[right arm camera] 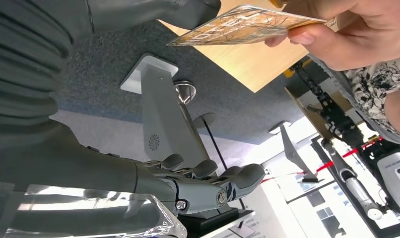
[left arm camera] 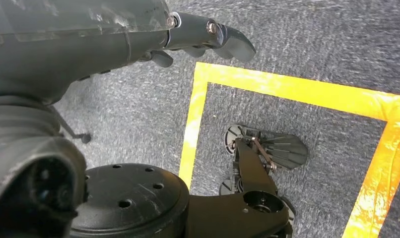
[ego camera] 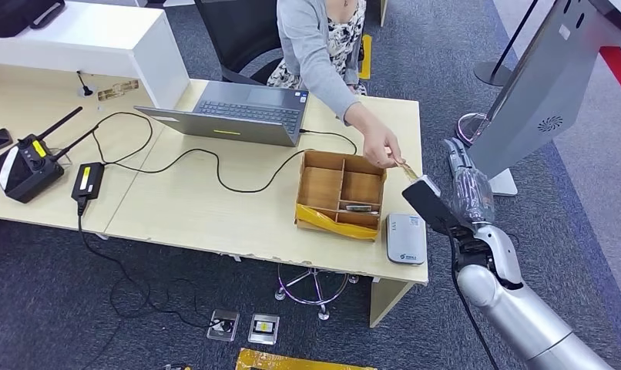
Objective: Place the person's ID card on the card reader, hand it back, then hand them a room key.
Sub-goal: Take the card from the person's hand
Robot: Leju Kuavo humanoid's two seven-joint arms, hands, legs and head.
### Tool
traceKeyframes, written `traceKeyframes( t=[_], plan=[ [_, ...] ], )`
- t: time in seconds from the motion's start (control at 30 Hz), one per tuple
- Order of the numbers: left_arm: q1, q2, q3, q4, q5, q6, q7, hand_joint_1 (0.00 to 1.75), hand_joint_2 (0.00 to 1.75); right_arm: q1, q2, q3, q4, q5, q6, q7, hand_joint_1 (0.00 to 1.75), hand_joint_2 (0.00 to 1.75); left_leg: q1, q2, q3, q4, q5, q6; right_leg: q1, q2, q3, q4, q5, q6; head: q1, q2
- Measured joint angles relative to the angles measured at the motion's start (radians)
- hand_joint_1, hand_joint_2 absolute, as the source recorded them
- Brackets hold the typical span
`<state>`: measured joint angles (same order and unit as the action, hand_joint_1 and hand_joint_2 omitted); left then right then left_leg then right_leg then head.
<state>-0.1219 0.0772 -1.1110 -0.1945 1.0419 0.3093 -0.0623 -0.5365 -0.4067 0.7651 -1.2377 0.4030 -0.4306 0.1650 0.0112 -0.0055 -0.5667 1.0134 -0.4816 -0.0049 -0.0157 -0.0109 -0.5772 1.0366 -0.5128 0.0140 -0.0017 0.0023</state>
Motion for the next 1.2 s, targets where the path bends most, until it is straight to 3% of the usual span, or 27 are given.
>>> traceKeyframes(
  t=[0.17,0.2,0.3,0.33,1.2],
  plan=[
    [0.000,0.003,-0.005,0.000,0.002,0.010,-0.003,0.00,0.00,0.014,0.005,-0.015,-0.029,0.017,0.023,0.008,0.00,1.75,0.000,0.000,0.000,0.000,0.000,0.000,0.000,0.000,0.000,0.000,0.000,0.000,0.000,0.000],
    [0.000,0.003,-0.005,0.000,0.002,0.012,-0.003,0.00,0.00,0.014,0.007,-0.017,-0.032,0.020,0.029,0.006,0.13,1.75,0.000,0.000,0.000,0.000,0.000,0.000,0.000,0.000,0.000,0.000,0.000,0.000,0.000,0.000],
    [0.000,0.002,-0.008,0.000,0.005,0.015,-0.003,0.00,0.00,0.014,0.013,-0.021,-0.041,0.026,0.045,-0.006,1.41,1.75,0.000,0.000,0.000,0.000,0.000,0.000,0.000,0.000,0.000,0.000,0.000,0.000,0.000,0.000],
    [0.000,0.002,-0.008,0.000,0.007,0.017,-0.003,0.00,0.00,0.014,0.017,-0.023,-0.043,0.027,0.049,-0.010,1.71,1.75,0.000,0.000,0.000,0.000,0.000,0.000,0.000,0.000,0.000,0.000,0.000,0.000,0.000,0.000],
    [0.000,0.003,-0.011,0.000,0.008,0.008,0.008,0.00,0.00,0.026,0.041,-0.040,-0.138,0.025,0.081,-0.014,1.75,1.75,0.000,0.001,0.000,0.000,0.000,0.000,0.000,0.001,0.000,0.000,0.000,0.000,0.000,0.000]
  ],
)
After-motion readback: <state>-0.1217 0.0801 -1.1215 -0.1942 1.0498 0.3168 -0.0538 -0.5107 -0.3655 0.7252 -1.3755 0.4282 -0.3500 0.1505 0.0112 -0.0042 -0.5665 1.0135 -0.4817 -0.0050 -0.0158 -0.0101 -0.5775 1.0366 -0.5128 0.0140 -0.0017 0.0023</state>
